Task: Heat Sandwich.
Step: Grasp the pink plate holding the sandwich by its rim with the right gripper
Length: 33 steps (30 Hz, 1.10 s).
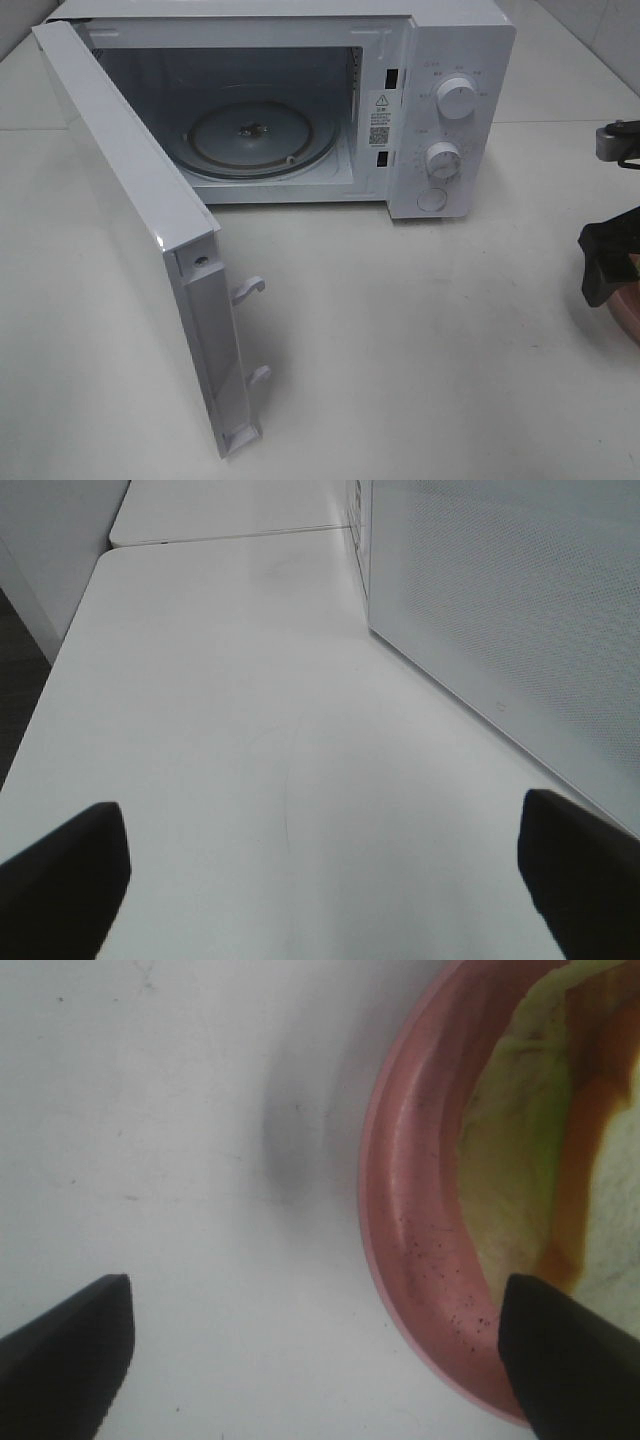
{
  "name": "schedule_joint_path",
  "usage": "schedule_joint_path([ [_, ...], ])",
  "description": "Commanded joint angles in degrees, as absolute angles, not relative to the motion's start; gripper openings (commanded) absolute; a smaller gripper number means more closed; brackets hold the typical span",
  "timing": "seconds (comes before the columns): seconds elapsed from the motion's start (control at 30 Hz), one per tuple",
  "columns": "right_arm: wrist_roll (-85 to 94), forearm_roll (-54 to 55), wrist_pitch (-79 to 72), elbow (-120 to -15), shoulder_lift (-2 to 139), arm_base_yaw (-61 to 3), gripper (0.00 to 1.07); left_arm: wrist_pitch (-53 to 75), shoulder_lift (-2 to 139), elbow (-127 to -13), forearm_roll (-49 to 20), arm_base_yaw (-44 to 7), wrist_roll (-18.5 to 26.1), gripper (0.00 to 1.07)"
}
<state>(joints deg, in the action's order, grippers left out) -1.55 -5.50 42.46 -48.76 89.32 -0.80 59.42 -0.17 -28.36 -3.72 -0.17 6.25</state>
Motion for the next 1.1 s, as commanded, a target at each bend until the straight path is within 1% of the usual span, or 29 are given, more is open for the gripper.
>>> schedule_joint_path([
  [0.03, -3.8, -8.0, 40.5, -49.0, 92.1, -0.1, 0.93, 59.0, -1.5, -28.3, -3.7, -0.1, 6.1, 1.03],
  [0.2, -6.1, -10.3, 37.9, -49.0, 95.7, -0.1, 0.92, 59.0, -1.5, -28.3, -3.7, -0.1, 6.1, 1.03],
  [0.4, -6.4, -10.2, 35.2, -49.0, 99.6, -0.1, 0.90, 59.0, -1.5, -28.3, -3.7, -0.1, 6.1, 1.03],
  [1.1, -7.5, -10.4, 30.0, -49.0, 105.2, -0.1, 0.86, 59.0, -1.5, -28.3, -3.7, -0.1, 6.1, 1.03],
])
